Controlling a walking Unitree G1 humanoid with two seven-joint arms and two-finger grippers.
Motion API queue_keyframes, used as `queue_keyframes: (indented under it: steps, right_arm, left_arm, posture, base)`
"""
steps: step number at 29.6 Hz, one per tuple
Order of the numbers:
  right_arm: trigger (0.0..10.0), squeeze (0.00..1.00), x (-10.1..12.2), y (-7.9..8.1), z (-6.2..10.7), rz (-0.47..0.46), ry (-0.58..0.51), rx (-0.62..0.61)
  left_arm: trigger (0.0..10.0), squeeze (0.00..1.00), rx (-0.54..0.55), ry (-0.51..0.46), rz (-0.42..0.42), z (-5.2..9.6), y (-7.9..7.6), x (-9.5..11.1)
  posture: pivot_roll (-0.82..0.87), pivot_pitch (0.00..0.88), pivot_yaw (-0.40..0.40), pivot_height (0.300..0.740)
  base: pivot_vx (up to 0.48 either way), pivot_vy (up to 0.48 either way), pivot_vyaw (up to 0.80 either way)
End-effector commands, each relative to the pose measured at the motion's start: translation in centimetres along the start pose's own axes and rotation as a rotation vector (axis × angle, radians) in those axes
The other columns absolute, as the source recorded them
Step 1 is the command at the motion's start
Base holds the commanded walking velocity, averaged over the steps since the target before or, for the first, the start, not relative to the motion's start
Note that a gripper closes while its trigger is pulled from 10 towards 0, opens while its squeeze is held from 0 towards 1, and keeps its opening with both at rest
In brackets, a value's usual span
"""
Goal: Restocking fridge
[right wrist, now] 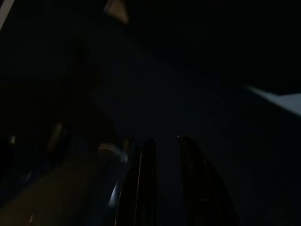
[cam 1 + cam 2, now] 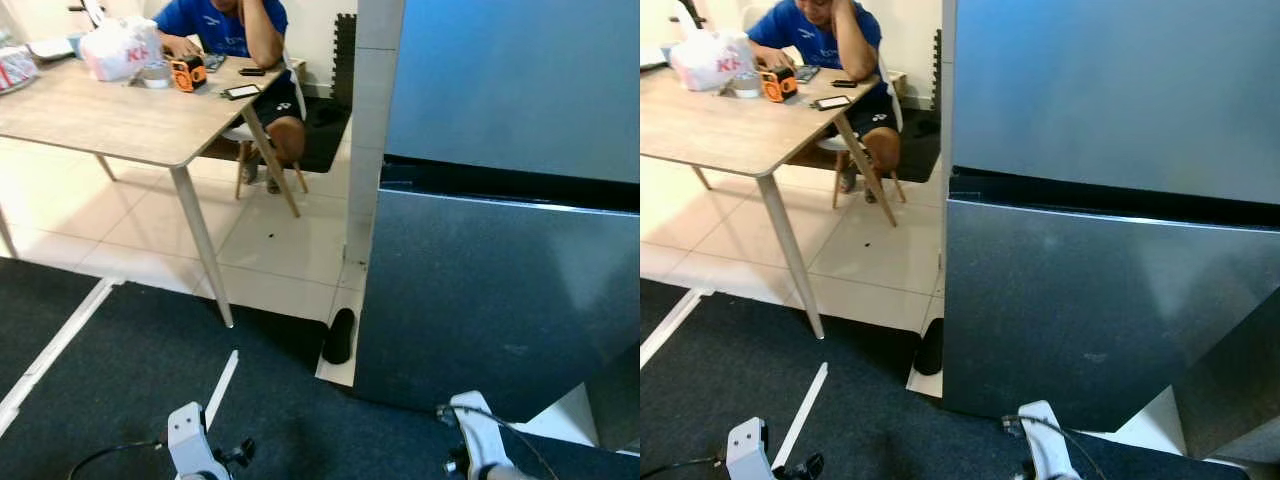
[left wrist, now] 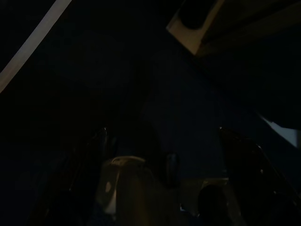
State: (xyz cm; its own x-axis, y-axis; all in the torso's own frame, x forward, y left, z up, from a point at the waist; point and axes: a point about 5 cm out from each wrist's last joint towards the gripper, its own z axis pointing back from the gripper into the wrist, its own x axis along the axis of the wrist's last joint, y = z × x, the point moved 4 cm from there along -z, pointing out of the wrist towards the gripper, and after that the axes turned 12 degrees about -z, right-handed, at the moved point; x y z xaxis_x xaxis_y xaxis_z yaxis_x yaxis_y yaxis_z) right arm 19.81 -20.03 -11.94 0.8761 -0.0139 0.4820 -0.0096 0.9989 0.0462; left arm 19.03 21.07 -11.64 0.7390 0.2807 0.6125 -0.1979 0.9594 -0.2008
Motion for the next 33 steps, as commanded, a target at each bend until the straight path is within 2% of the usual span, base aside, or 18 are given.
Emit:
queue_keyframes:
  steps: [1, 7, 8, 10, 12, 15, 18, 20, 21, 27, 31, 32, 33]
  right_arm:
    - [10.0, 0.00, 0.8, -0.2, 0.0, -0.033, -0.032, -0.010]
    - [10.0, 0.00, 3.4, -1.3, 0.2, -0.066, -0.128, -0.040]
    - [10.0, 0.00, 3.4, -1.3, 0.2, -0.066, -0.128, -0.040]
    - [10.0, 0.00, 4.3, -1.6, 0.3, -0.059, -0.153, -0.039]
    - [10.0, 0.00, 4.6, -1.6, 0.4, -0.052, -0.161, -0.039]
    - [10.0, 0.00, 4.8, -1.7, 0.4, -0.060, -0.167, -0.041]
    - [10.0, 0.00, 4.5, -1.8, 0.4, -0.048, -0.162, -0.036]
    - [10.0, 0.00, 4.5, -1.9, 0.5, -0.047, -0.165, -0.036]
    - [10.0, 0.00, 4.4, -2.7, 0.7, -0.082, -0.176, -0.057]
    - [10.0, 0.00, 4.1, -3.8, 1.0, -0.096, -0.182, -0.080]
    - [10.0, 0.00, 5.4, -4.4, 1.2, -0.111, -0.230, -0.095]
    - [10.0, 0.00, 7.0, -4.3, 1.3, -0.105, -0.273, -0.090]
    - [10.0, 0.00, 7.0, -4.3, 1.3, -0.105, -0.273, -0.090]
  left_arm:
    - [10.0, 0.00, 0.021, 0.007, 0.003, 0.4, 1.0, -0.4]
    - [10.0, 0.00, 0.044, 0.060, -0.024, 1.4, 2.5, -2.4]
    - [10.0, 0.00, 0.044, 0.060, -0.024, 1.4, 2.5, -2.4]
    - [10.0, 0.00, 0.046, 0.094, -0.015, 1.9, 2.6, -4.1]
    - [10.0, 0.00, 0.044, 0.100, -0.013, 2.1, 2.6, -4.5]
    - [10.0, 0.00, 0.044, 0.099, -0.010, 2.1, 2.7, -4.5]
    - [10.0, 0.00, 0.045, 0.103, 0.013, 2.1, 2.5, -4.6]
    - [10.0, 0.00, 0.024, 0.111, -0.014, 2.0, 2.1, -4.7]
    - [10.0, 0.00, -0.015, 0.130, -0.066, 1.8, 1.3, -4.8]
    - [10.0, 0.00, -0.008, 0.116, -0.066, 1.3, 0.9, -3.9]
    - [10.0, 0.00, -0.016, 0.099, -0.067, 1.0, 0.6, -3.3]
    - [10.0, 0.00, -0.026, 0.084, -0.061, 1.0, 0.5, -3.1]
    - [10.0, 0.00, -0.026, 0.084, -0.061, 1.0, 0.5, -3.1]
  posture:
    - [-0.02, 0.000, 0.003, 0.740]
    - [-0.03, 0.000, 0.017, 0.740]
    - [-0.03, 0.000, 0.017, 0.740]
    - [-0.04, 0.000, 0.024, 0.740]
    - [-0.05, 0.000, 0.025, 0.740]
    - [-0.05, 0.000, 0.024, 0.740]
    - [-0.07, 0.000, 0.033, 0.740]
    - [-0.07, 0.000, 0.036, 0.740]
    - [-0.08, 0.000, 0.033, 0.740]
    - [-0.09, 0.000, 0.035, 0.740]
    - [-0.08, 0.000, 0.029, 0.740]
    - [-0.08, 0.000, 0.027, 0.740]
    - [-0.08, 0.000, 0.027, 0.740]
  base:
    - [0.454, 0.000, 0.00]
    - [0.464, 0.000, 0.00]
    - [0.465, 0.000, 0.00]
    - [0.472, 0.000, 0.00]
    - [0.480, 0.000, 0.00]
    - [0.480, 0.000, 0.00]
    - [0.000, 0.000, 0.00]
    - [0.000, 0.000, 0.00]
    - [0.000, -0.469, 0.00]
    - [0.000, -0.262, 0.00]
    - [0.000, 0.000, 0.00]
    - [0.000, 0.000, 0.00]
    - [0.000, 0.000, 0.00]
